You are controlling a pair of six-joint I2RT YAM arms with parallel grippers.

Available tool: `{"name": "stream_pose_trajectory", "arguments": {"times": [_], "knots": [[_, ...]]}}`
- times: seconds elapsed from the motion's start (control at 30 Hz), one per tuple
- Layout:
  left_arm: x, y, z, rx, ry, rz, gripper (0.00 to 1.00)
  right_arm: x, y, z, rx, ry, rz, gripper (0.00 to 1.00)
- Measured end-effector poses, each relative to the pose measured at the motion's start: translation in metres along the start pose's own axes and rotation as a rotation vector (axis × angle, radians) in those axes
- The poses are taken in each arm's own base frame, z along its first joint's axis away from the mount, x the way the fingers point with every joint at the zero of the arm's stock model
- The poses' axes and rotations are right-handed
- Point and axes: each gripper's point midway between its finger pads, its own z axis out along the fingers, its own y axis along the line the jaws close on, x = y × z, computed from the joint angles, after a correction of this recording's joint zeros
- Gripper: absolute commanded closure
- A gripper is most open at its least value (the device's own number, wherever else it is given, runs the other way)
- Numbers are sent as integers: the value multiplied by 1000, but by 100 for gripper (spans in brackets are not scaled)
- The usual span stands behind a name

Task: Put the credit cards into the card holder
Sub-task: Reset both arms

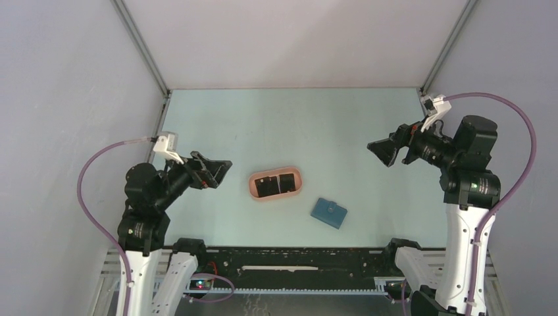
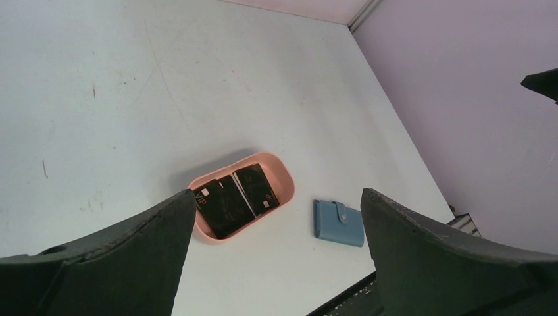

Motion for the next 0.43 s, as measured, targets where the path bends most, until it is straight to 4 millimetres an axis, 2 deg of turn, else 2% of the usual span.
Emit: {"name": "stream_pose_trajectory", "arguments": {"times": [0.43], "knots": [[2,-3,0,17,11,-2,0,-2,2,-1,-10,-4,-2,0]]}}
